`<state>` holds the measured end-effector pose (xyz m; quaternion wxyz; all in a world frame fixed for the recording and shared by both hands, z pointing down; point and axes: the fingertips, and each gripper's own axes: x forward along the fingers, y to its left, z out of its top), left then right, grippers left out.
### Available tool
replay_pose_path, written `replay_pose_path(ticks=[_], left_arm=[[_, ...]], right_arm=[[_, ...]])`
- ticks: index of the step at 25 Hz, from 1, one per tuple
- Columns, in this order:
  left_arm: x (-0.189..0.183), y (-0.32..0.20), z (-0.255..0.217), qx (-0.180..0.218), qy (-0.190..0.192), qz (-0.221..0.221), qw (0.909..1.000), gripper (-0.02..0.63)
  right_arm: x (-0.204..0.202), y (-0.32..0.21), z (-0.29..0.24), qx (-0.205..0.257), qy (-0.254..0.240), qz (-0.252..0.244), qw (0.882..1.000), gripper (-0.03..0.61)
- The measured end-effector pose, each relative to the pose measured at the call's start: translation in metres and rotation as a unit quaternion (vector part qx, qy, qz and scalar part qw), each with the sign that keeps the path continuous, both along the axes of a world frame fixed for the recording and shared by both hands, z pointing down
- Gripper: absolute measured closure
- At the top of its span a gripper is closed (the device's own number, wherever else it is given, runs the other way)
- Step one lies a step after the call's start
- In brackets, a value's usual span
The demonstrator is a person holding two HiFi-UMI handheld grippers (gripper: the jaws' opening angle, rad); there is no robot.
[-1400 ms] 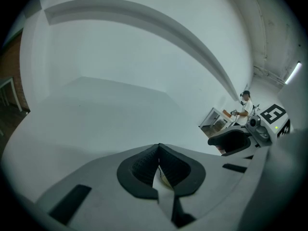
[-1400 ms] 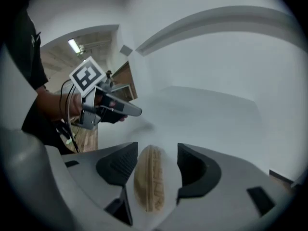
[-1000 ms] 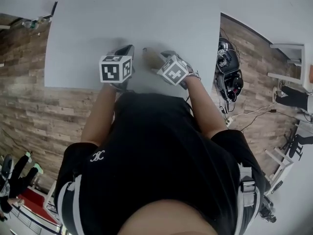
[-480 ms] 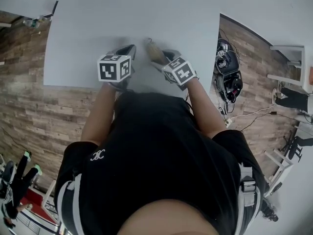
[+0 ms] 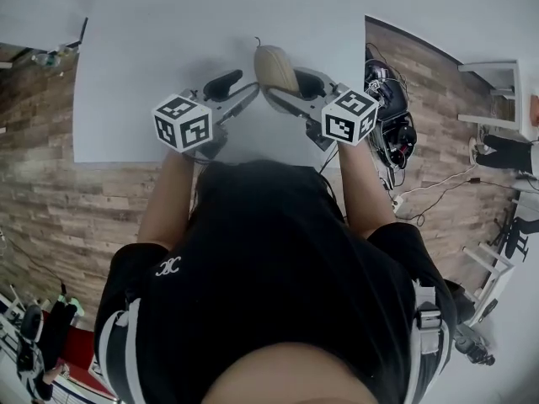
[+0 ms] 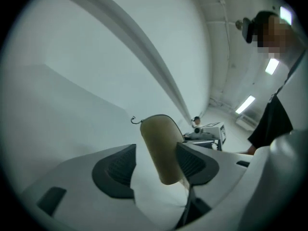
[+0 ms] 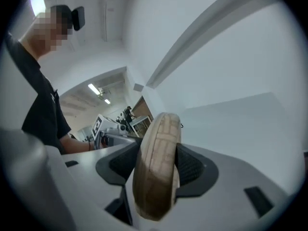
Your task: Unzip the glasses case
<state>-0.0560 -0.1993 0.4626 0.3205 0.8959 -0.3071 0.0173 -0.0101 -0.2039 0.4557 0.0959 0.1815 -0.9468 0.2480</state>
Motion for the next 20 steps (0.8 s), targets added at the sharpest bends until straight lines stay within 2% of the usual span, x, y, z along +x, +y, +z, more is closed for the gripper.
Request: replay_pose_path(ticks=[1,2,5,9,16,18,20], left_arm=[[0.007,0.004,-0.007,0.0,0.03,0.027,0.9992,0.331],[0.014,0.007,-0.013,0.001,0.053,0.05,0.9973,0.296],[0.029,0.014,-0.031,0.012,0.098,0.099,0.9902,0.251],[0.046,0.013,-0.052,0.008,0.159,0.138,0.9775,0.225],[0.054,0.019,-0.065,0.014,0.191,0.196,0.9616,0.183],[0.062,0.016,-0.068,0.025,0.191,0.197,0.9613,0.184],[0.068,0.011,-0.071,0.044,0.179,0.188,0.9649,0.186]], right_arm=[[0.0,0.001,-0.007,-0.007,-0.025,-0.002,1.0,0.325],[0.0,0.002,-0.014,-0.014,-0.049,-0.004,0.999,0.325],[0.002,0.009,-0.032,-0.025,-0.1,-0.028,0.994,0.327],[0.004,0.023,-0.045,-0.025,-0.125,-0.088,0.988,0.327],[-0.007,0.041,-0.053,-0.077,-0.171,-0.168,0.968,0.327],[-0.006,0.046,-0.048,-0.097,-0.169,-0.192,0.962,0.327],[-0.006,0.052,-0.04,-0.113,-0.158,-0.208,0.958,0.327]])
